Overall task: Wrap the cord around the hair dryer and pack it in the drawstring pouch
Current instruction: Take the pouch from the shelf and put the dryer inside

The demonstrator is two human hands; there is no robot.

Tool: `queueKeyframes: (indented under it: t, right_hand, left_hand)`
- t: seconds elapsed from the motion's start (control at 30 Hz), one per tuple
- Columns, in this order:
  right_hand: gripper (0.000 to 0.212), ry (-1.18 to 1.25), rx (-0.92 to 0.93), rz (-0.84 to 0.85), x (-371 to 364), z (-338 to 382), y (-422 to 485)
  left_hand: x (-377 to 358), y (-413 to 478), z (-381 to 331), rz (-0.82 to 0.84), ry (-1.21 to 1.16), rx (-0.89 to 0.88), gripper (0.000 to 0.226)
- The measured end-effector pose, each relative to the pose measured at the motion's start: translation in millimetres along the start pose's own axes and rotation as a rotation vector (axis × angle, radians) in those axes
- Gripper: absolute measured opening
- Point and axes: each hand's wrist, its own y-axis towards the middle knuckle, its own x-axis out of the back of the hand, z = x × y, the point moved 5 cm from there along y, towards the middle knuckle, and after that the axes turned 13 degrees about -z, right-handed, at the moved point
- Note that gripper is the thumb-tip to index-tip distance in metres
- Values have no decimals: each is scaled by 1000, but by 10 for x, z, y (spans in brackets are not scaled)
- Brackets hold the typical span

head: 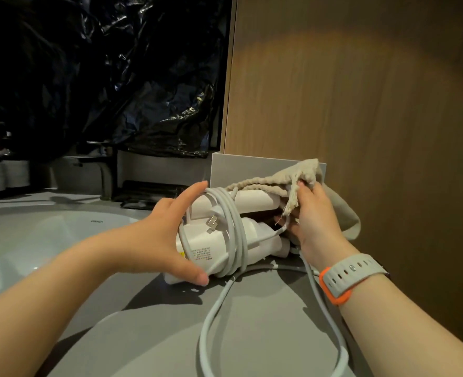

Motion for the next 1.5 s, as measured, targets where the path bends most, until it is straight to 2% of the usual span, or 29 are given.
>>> queueKeyframes:
  t: [0.13, 0.37, 0.5, 0.63, 0.8, 0.9, 0.97, 1.03, 1.1, 1.17, 1.23, 1.3, 1.4, 1.5]
  right_hand:
    - [20, -18, 2, -18, 2, -2, -12]
    - [23, -72, 5, -13, 16, 5, -33]
    - [22, -128, -40, -2, 32, 13, -70]
    - [18, -212, -78, 8, 28, -65, -151]
    - [18, -243, -47, 21, 35, -14, -176]
    - [15, -332, 63, -88, 139, 36, -184]
    - [37, -495, 267, -246, 231, 141, -213]
    - [66, -822, 534, -335, 241, 282, -264]
    - [72, -1080, 718, -274, 180, 327, -293]
    - [52, -1281, 761, -165, 141, 264, -255]
    - [25, -1432, 715, -50, 108, 161, -207]
    - [5, -1355, 586, 54, 94, 99, -187]
    - [24, -929, 340, 67, 117, 86, -126]
    - [47, -864, 223, 119, 155, 35, -109]
  left_hand:
    - [28, -21, 47, -5, -52, -15, 125]
    - [-14, -56, 65, -52, -267, 18, 113]
    - [99, -48, 113, -170, -477, 113, 111]
    - [217, -15, 180, -280, -809, 218, 97]
    - [266, -34, 265, -346, -949, 295, 69]
    - [309, -31, 287, -405, -1002, 317, 52]
    - [332, -28, 290, -445, -1052, 327, 49]
    - [348, -39, 292, -483, -1087, 350, 51]
    - [358, -58, 289, -513, -1112, 378, 55]
    - [360, -70, 288, -537, -1136, 397, 47]
    - [360, -78, 293, -567, -1150, 422, 27]
    - [359, -84, 303, -593, -1162, 440, 14]
    - [372, -86, 294, -610, -1192, 426, 10]
    - [397, -91, 294, -636, -1221, 409, 9]
